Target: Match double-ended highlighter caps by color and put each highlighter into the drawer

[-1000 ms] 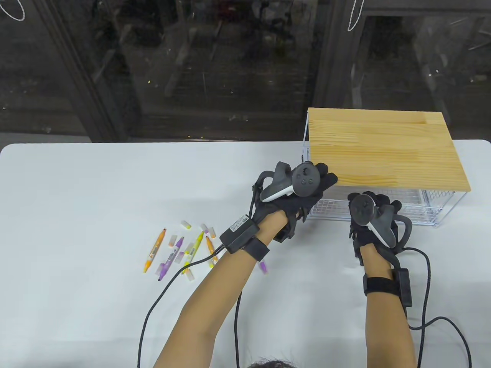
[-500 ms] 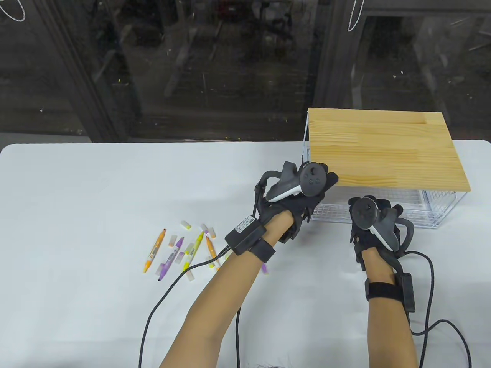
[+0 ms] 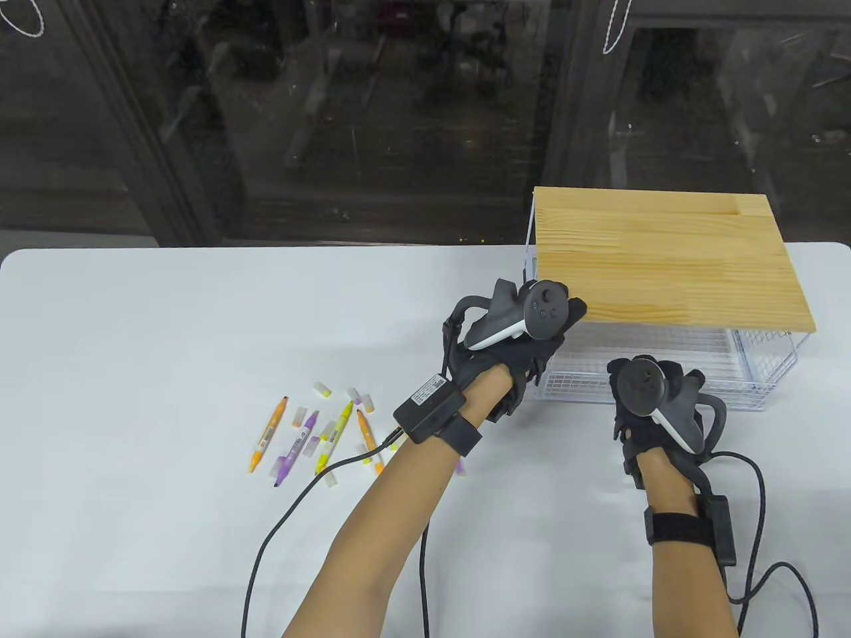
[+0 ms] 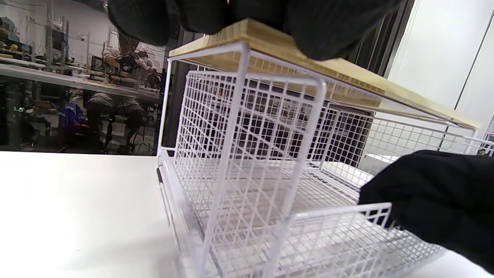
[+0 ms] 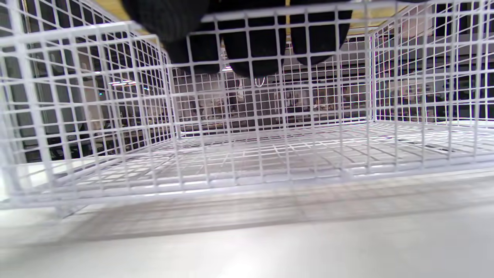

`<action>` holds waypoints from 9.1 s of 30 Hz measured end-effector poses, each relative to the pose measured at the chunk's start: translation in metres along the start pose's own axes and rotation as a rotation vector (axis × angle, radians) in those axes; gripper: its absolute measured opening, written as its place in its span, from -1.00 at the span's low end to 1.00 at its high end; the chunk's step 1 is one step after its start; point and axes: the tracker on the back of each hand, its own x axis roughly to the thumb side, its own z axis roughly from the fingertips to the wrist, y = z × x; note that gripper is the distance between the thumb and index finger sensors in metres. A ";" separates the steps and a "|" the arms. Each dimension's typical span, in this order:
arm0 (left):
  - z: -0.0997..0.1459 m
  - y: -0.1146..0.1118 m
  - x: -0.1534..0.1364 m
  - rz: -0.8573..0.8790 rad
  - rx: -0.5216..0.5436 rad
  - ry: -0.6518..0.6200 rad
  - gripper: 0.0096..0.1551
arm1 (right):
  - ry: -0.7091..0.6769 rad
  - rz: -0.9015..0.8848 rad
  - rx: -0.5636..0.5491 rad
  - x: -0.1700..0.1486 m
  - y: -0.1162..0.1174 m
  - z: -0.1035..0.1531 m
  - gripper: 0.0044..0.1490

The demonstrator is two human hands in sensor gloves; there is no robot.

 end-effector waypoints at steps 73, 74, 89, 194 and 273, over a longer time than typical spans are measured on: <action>0.004 -0.004 0.001 0.033 0.029 0.022 -0.34 | 0.016 -0.162 0.152 -0.014 -0.025 0.072 -0.57; 0.004 -0.004 0.001 0.031 0.028 0.020 -0.34 | 0.016 -0.162 0.149 -0.014 -0.025 0.072 -0.57; 0.070 0.046 -0.044 -0.007 0.155 0.022 -0.28 | -0.005 -0.143 -0.005 -0.008 -0.047 0.077 -0.41; 0.260 -0.060 -0.303 -0.250 -0.018 0.828 -0.47 | -0.319 -0.202 0.065 0.181 -0.003 0.098 -0.37; 0.300 0.000 -0.264 -0.082 0.177 0.523 -0.47 | -0.656 -0.037 0.102 0.300 -0.005 0.113 -0.46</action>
